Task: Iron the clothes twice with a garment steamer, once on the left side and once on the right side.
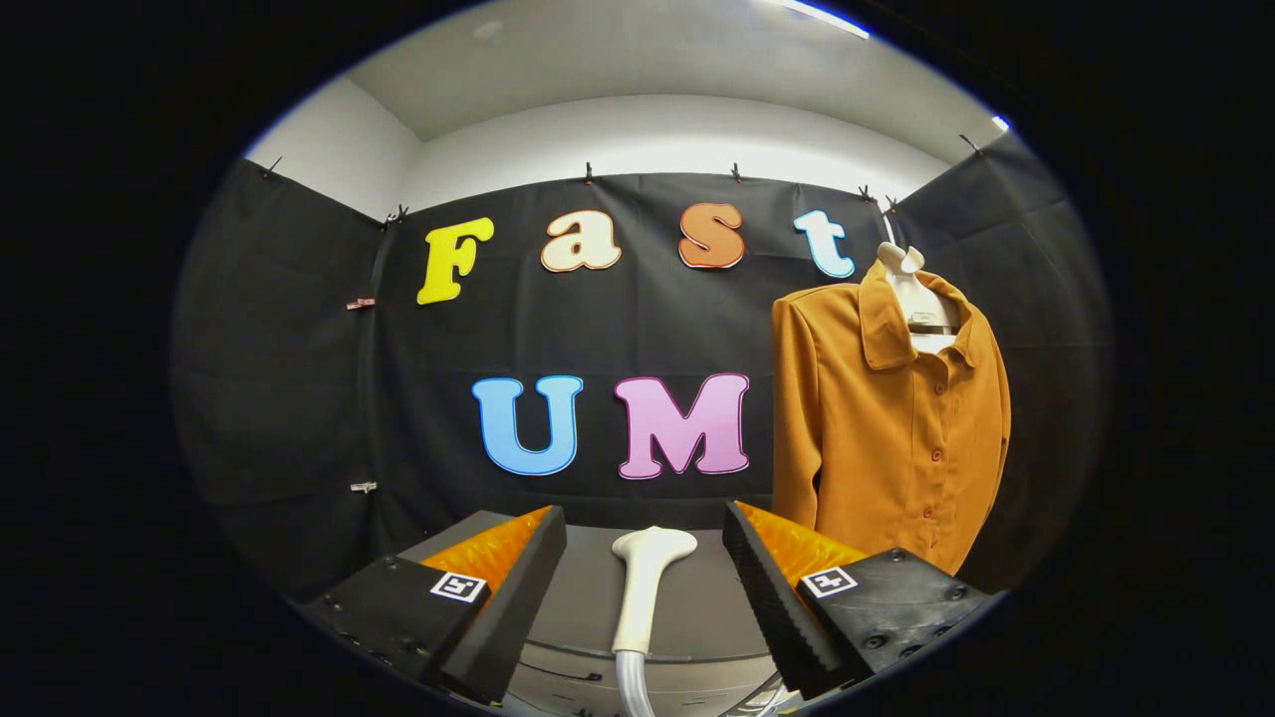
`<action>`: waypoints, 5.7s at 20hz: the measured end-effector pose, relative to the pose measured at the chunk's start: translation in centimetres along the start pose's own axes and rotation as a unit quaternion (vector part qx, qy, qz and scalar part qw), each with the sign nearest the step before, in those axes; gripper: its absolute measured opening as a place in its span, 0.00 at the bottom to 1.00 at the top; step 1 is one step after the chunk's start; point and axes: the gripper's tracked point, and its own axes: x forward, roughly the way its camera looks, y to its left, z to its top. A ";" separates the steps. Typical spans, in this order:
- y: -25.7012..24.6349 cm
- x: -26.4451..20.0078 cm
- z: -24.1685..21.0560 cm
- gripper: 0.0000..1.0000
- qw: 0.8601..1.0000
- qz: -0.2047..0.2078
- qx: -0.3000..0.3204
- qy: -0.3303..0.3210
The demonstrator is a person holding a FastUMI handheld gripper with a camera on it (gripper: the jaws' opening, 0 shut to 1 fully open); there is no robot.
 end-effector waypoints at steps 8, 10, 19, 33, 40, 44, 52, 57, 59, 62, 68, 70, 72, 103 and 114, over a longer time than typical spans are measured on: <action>0.1 0.9 -0.5 0.99 1.000 0.002 0.003 0.003; 0.4 2.2 -0.6 0.99 1.000 0.002 0.002 0.006; 0.8 5.9 -4.0 0.99 0.999 0.001 0.002 0.054; 0.4 11.7 -13.6 0.99 0.981 -0.012 0.015 0.191; -0.1 13.3 -19.1 0.99 0.962 -0.028 0.015 0.271; -0.5 13.5 -21.7 0.90 0.950 -0.037 0.009 0.309; 0.1 13.5 -22.5 0.40 0.945 -0.025 -0.002 0.327; 0.4 13.1 -21.2 0.40 0.951 -0.013 0.008 0.309; 0.4 12.7 -19.9 0.40 0.956 -0.006 0.020 0.293; 0.0 11.9 -17.9 0.40 0.964 -0.001 0.042 0.262; -0.2 9.6 -14.7 0.40 0.973 0.012 0.059 0.222; -0.2 8.8 -13.7 0.40 0.976 0.018 0.063 0.210; -0.5 7.9 -11.9 0.40 0.980 0.022 0.067 0.184; -24.5 6.2 -10.6 0.40 0.982 -0.049 0.090 0.159; -26.5 6.7 -17.5 0.40 0.963 -0.016 0.124 0.238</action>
